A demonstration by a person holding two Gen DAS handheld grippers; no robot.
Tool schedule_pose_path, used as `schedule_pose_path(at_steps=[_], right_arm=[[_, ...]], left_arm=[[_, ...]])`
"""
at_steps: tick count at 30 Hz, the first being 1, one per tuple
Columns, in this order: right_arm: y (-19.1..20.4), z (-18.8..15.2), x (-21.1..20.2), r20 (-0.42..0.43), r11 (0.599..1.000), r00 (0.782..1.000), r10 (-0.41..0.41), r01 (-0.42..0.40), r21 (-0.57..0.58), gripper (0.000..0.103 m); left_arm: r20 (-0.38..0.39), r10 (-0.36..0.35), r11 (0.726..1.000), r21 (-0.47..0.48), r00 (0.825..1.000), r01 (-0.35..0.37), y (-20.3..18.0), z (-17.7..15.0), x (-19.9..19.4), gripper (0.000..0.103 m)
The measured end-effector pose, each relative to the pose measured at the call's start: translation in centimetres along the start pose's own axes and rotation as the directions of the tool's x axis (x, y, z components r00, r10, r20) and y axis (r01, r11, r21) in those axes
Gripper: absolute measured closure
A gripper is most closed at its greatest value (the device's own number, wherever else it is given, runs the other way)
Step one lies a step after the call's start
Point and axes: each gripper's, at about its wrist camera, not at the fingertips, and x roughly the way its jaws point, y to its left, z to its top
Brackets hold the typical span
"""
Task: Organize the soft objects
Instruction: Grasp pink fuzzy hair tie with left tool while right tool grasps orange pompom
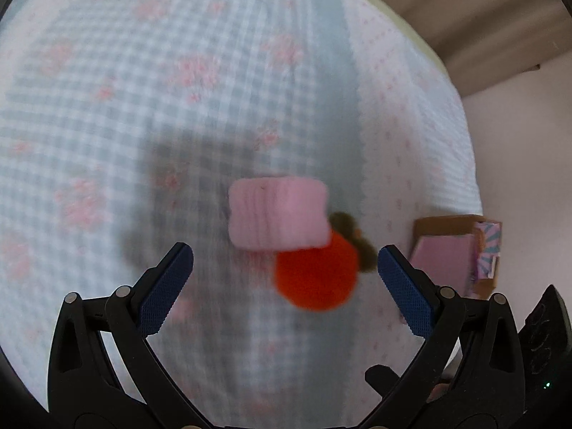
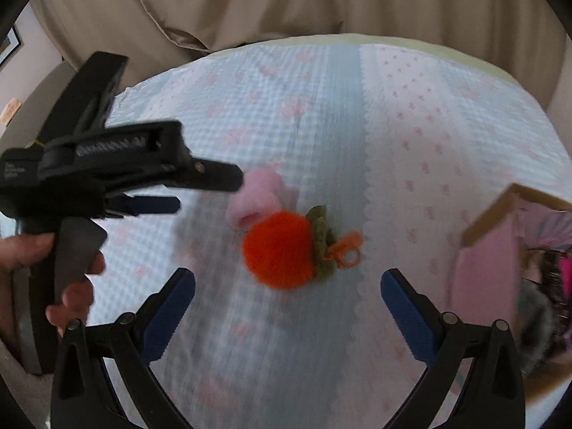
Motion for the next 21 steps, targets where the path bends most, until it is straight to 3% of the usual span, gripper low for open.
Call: schedule_pose_path(at_steps=[5, 7, 11, 13, 15, 17, 21], right_arm=[[-0.6, 0.1, 3.8, 0.003, 1.000, 1.000, 0.004, -0.003, -0.007, 0.000], [-0.5, 0.1, 5.1, 0.004, 1.000, 1.000, 0.008, -0.008, -0.014, 0.005], [-0.4, 0.2, 6.9, 0.006, 1.000, 1.000, 0.022, -0.021, -0.016, 0.007], [-0.1, 0.3, 7.6, 0.009, 0.999, 1.000, 0.025, -0.024, -0.028, 0.010], [0.3, 0.3, 8.2, -0.004, 0.998, 0.999, 0.035, -0.035, -0.044, 0.029], [0.7, 0.4, 9.1, -0.025, 0.998, 0.999, 0.028, -0.029, -0.063, 0.036], [1.1, 0.5, 9.2, -0.015, 0.997, 1.000, 0.003, -0.004, -0.075, 0.047]], left_arm=[[-0.013, -0.004, 1.000, 0.014, 1.000, 0.004, 0.8, 0.7, 4.1, 0.002], [-0.006, -0.003, 1.000, 0.019, 1.000, 0.004, 0.8, 0.8, 5.1, 0.002], [0.015, 0.019, 0.998, 0.059, 1.000, -0.019, 0.3, 0.9, 6.6, 0.010], [0.038, 0.037, 0.996, 0.084, 0.999, -0.041, 0.0, 1.2, 6.8, 0.018], [0.054, 0.051, 0.993, 0.101, 0.997, -0.056, -0.3, 1.5, 7.0, 0.032], [0.054, 0.052, 0.992, 0.115, 0.997, -0.058, -0.5, 1.6, 7.1, 0.044], [0.068, 0.063, 0.988, 0.136, 0.996, -0.072, -1.0, 1.6, 7.3, 0.055]])
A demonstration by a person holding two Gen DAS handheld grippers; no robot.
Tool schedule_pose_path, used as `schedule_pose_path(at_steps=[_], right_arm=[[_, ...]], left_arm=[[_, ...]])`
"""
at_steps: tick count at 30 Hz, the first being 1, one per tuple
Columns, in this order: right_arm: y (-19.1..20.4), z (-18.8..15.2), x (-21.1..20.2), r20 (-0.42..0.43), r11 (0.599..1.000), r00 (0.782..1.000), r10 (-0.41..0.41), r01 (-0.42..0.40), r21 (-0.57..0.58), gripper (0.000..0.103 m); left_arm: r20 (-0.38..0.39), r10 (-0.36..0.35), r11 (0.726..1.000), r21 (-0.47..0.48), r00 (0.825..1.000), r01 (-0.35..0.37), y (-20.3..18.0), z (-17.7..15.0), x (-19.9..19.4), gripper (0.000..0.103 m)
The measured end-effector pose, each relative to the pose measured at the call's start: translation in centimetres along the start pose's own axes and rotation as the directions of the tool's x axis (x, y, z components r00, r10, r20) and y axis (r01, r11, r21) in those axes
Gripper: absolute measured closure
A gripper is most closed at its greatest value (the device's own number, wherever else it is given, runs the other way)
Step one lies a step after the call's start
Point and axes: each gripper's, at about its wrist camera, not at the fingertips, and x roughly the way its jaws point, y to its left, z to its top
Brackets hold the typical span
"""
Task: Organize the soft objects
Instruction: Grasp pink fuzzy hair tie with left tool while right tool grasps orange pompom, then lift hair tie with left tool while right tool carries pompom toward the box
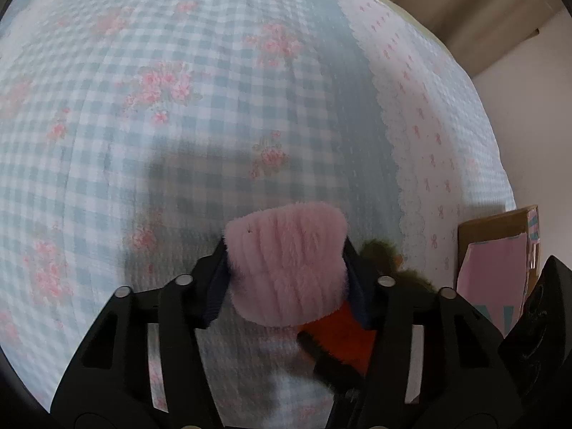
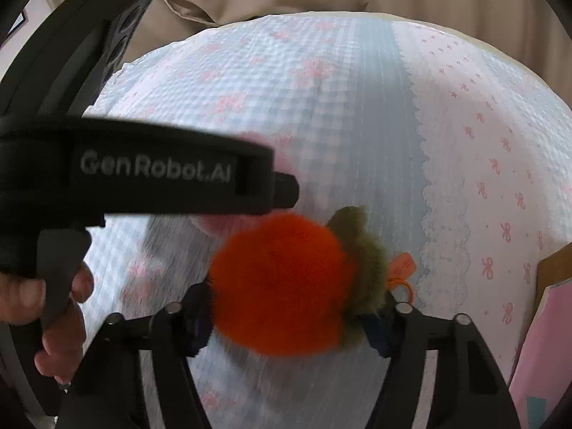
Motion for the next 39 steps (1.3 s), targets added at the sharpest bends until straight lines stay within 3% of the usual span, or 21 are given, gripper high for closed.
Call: schedule_pose_path(at_steps=[6, 20, 31, 39], right_arm=[[-0.5, 0.0, 0.0, 0.002, 1.000, 1.000, -0.010, 0.010, 0.018, 0.057], [-0.9, 0.9, -2.6, 0.022, 0.999, 1.000, -0.006, 0.005, 0.050, 0.063], [0.0, 2.9, -11.4, 0.113, 0.997, 0.994, 0.007, -0.016, 0.076, 0.063], [0.5, 4.8, -20.6, 0.184, 0.996, 0.983, -0.008, -0.008, 0.089, 0.063]], left_arm=[[0.038, -0.030, 0.998, -0.050, 0.999, 0.032, 1.2, -0.2, -1.3, 0.071], [0.085, 0.019, 0.999, -0.042, 0.996, -0.015, 1.1, -0.4, -5.6, 0.072], [0.169, 0.057, 0.996, -0.071, 0.984, -0.046, -0.7, -1.8, -15.0, 0.072], [0.237, 0.082, 0.995, -0.069, 0.968, -0.068, -4.8, -3.4, -22.9, 0.072]])
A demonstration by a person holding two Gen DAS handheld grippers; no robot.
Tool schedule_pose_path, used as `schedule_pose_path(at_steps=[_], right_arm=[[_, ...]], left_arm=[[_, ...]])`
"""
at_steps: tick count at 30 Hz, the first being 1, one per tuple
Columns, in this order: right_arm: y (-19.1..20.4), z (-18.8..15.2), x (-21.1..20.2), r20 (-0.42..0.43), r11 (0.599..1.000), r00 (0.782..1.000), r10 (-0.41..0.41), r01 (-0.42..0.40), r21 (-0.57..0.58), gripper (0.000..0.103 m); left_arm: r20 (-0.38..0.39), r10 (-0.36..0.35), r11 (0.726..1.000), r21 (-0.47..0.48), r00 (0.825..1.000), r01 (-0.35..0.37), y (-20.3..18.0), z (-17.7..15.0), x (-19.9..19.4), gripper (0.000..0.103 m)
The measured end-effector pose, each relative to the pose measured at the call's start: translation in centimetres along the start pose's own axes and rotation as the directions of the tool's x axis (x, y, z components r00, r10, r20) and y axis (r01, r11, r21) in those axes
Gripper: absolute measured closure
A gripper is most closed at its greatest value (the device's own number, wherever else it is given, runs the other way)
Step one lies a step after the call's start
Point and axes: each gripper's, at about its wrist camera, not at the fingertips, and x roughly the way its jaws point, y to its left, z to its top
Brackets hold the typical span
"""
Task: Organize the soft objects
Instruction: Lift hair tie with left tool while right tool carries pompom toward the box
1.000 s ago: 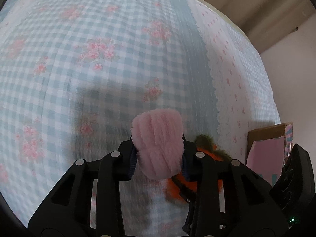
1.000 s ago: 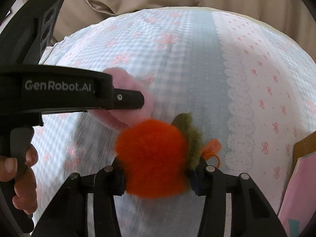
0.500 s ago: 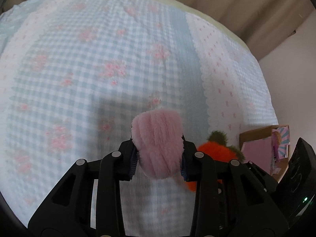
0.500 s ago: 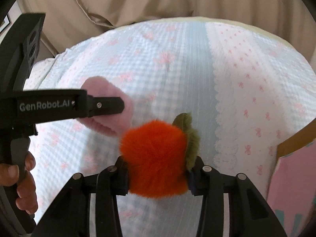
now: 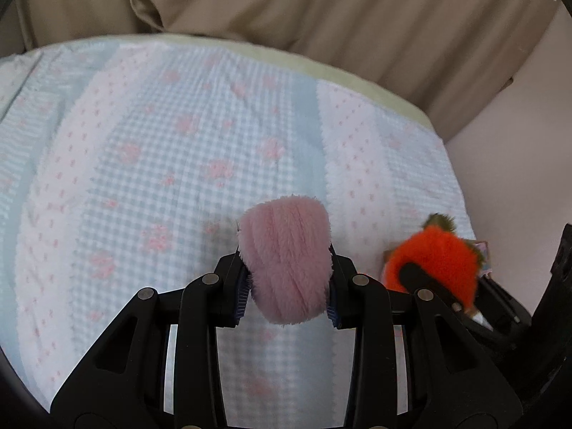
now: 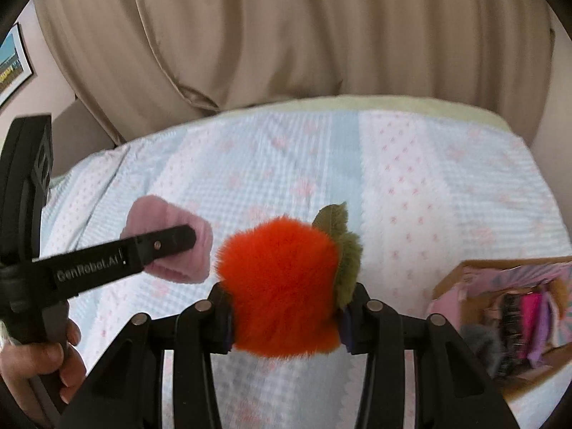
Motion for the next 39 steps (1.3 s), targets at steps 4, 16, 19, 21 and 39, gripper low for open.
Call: schedule_pose_path(at_steps=[4, 16, 19, 21, 39], right_arm=[[-0.4, 1.4, -4.9, 0.034, 1.000, 0.999, -0.012, 0.013, -0.009, 0.063], [-5.8, 3.0, -17.4, 0.122, 0.996, 0.989, -0.083, 0.084, -0.007, 0.063], [-8.2, 2.6, -19.4, 0.119, 0.994, 0.987, -0.105, 0.107, -0.009, 0.063], [-10.0, 2.2, -20.4, 0.107, 0.993, 0.987, -0.118, 0.119, -0.005, 0.063], [-27.7, -0.7, -16.6, -0.106, 0.970, 0.972, -0.209, 0.220, 0.107, 0.063]], left_arm=[[0.036, 0.003, 1.000, 0.018, 0.999, -0.003, -3.1, -0.1, -4.2, 0.072], [0.087, -0.028, 0.996, 0.092, 0.996, 0.020, -14.7, -2.0, -11.0, 0.072], [0.089, -0.039, 0.994, 0.106, 0.995, 0.029, -18.3, -2.8, -11.4, 0.072], [0.091, -0.038, 0.992, 0.123, 0.995, 0.027, -20.7, -3.4, -11.4, 0.072], [-0.114, 0.010, 0.971, 0.240, 0.993, 0.018, -34.4, -7.6, 3.0, 0.072]])
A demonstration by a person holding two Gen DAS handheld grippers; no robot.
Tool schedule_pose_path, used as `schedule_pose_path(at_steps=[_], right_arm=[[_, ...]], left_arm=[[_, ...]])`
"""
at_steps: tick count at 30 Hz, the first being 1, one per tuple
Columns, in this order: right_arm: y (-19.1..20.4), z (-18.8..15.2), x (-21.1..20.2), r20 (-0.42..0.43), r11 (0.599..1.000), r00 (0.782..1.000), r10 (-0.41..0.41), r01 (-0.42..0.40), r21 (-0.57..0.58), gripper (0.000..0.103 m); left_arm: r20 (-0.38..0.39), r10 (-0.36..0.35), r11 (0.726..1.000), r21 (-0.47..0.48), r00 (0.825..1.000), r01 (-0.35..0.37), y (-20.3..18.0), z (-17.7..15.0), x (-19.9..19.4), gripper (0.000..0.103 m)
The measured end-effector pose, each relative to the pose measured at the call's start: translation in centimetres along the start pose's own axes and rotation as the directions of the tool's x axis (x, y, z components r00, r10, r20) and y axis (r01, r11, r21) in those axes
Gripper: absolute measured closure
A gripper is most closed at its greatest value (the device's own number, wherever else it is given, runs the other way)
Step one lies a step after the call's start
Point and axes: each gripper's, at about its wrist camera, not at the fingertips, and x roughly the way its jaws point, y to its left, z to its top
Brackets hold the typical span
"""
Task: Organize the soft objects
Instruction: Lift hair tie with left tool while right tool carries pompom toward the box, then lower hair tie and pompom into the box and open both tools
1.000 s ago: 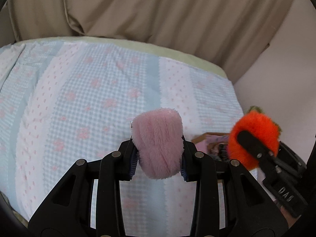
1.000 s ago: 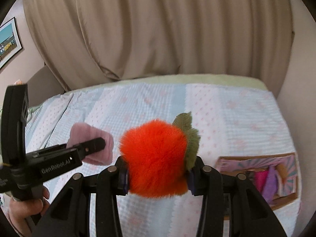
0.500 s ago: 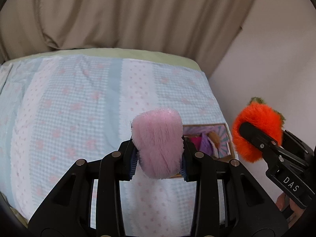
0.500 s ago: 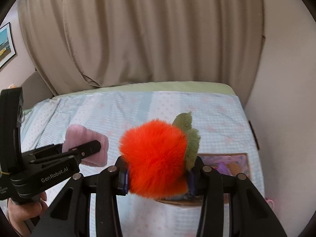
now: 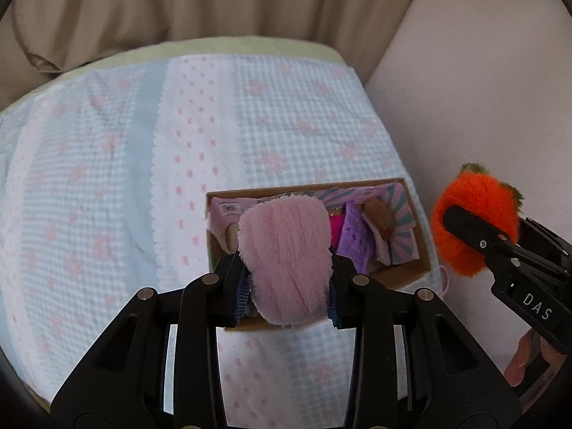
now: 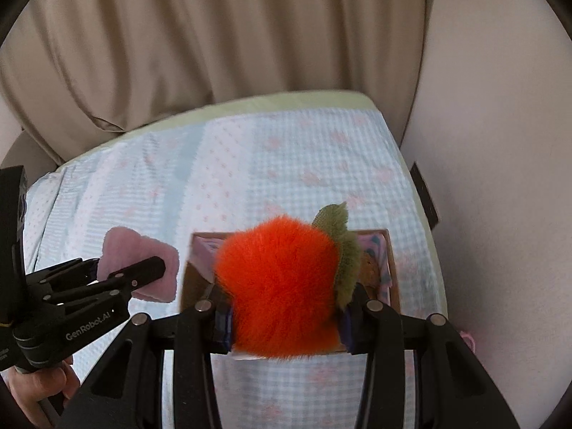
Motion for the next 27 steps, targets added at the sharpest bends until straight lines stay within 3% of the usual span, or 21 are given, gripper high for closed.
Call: schedule_pose_path(at_steps=[8, 12, 19, 20, 21, 22, 23, 24, 25, 26, 27], right_arm=[[-2.8, 0.0, 8.1, -0.142, 0.999, 0.990, 0.020, -0.016, 0.033, 0.063], [-3.2, -0.4, 12.5, -0.222, 0.998, 0.974, 0.045, -0.036, 0.047, 0.063], [-3.1, -0.7, 16.1, -0.288, 0.996, 0.954, 0.082, -0.069, 0.057, 0.063], [-3.0, -0.6, 16.2, -0.287, 0.995, 0.954, 0.086, -0.071, 0.064, 0.063], [-3.1, -0.5, 16.2, -0.285, 0.995, 0.954, 0.093, -0.076, 0.069, 0.060], [-3.0, -0.3, 16.3, -0.283, 0.994, 0.954, 0.105, -0.087, 0.073, 0.057], [-3.0, 0.0, 16.2, -0.278, 0.991, 0.952, 0.126, -0.110, 0.073, 0.049], [-3.0, 0.2, 16.2, -0.275, 0.991, 0.952, 0.131, -0.116, 0.070, 0.034], [-3.0, 0.5, 16.1, -0.270, 0.991, 0.954, 0.129, -0.115, 0.066, 0.023], [-3.2, 0.6, 15.7, -0.256, 0.992, 0.958, 0.125, -0.111, 0.067, 0.006], [-3.4, 0.7, 15.5, -0.249, 0.991, 0.961, 0.123, -0.108, 0.073, 0.000]], left_arm=[[-0.114, 0.077, 0.996, 0.056, 0.990, -0.071, 0.1, 2.4, 9.3, 0.072], [-0.178, 0.086, 0.996, 0.034, 0.980, -0.081, 0.9, 2.5, 13.5, 0.072], [-0.248, 0.107, 0.994, 0.058, 0.963, -0.096, 1.3, 0.7, 17.0, 0.072], [-0.252, 0.100, 0.994, 0.059, 0.963, -0.088, 1.2, 0.6, 17.0, 0.064], [-0.248, 0.089, 0.995, 0.065, 0.965, -0.075, 1.1, 0.5, 16.8, 0.045], [-0.246, 0.085, 0.994, 0.084, 0.965, -0.066, 0.9, 0.7, 16.5, 0.033], [-0.245, 0.093, 0.992, 0.103, 0.965, -0.070, 0.6, 0.8, 16.3, 0.007], [-0.238, 0.109, 0.988, 0.131, 0.965, -0.079, 0.3, 1.0, 15.9, 0.000], [-0.232, 0.125, 0.983, 0.158, 0.965, -0.089, 0.1, 1.1, 15.6, 0.000], [-0.227, 0.135, 0.980, 0.177, 0.965, -0.095, 0.0, 1.1, 15.2, 0.000], [-0.233, 0.138, 0.979, 0.182, 0.963, -0.097, 0.1, 1.0, 15.0, 0.000]])
